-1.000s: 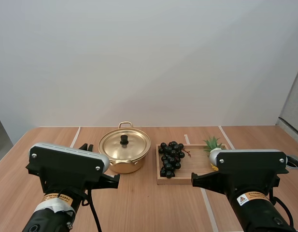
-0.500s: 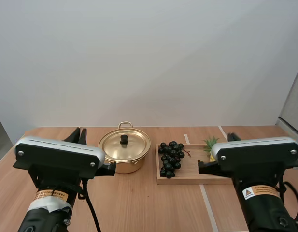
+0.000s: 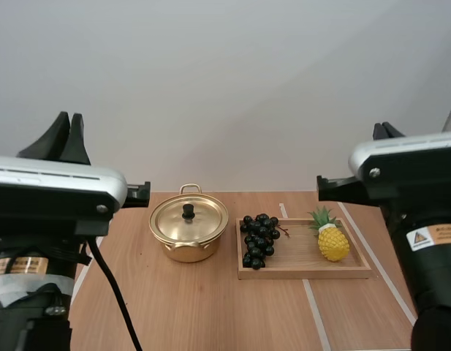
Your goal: Open the pot, put the grape inside, and close it
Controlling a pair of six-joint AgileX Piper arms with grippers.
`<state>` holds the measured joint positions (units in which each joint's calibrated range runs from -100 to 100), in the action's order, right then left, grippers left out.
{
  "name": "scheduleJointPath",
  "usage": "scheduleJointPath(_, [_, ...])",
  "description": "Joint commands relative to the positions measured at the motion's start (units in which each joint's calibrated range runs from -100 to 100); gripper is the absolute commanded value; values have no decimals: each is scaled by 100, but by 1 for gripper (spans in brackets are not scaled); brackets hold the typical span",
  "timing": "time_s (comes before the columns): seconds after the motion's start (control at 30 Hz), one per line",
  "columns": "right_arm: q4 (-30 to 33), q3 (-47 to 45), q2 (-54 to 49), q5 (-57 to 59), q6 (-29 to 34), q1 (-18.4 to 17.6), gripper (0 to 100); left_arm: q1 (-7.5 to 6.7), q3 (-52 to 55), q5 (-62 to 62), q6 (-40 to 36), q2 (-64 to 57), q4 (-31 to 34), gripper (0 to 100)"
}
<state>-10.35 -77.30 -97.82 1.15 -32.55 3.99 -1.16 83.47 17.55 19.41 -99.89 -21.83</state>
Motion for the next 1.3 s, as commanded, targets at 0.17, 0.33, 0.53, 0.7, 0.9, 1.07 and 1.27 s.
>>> scheduleJointPath(0.17, [-289,2772,1121,3191,374,-12,0,2,-1980,-1935,118,818,-236,12])
scheduleJointPath(0.33, [-264,4744,2219,5245,853,-12,0,2,-3545,-3047,85,1566,-236,12])
scheduleJointPath(0.53, [-6,6978,3521,7339,971,-12,0,92,-5389,-5174,-1910,2674,1691,12])
scheduleJointPath(0.7, [116,8382,4354,8568,1318,-12,0,206,-6976,-7094,-3686,3887,3990,12])
scheduleJointPath(0.9, [128,9393,5213,9885,1348,-12,0,206,-8715,-8929,-3663,5062,3695,12])
scheduleJointPath(1.07, [128,9838,5917,9885,1348,-5,0,206,-10098,-11524,-3049,5989,3083,12])
scheduleJointPath(1.27, [-63,9838,5999,9885,1348,-5,0,206,-10764,-11755,-2752,6311,2755,12])
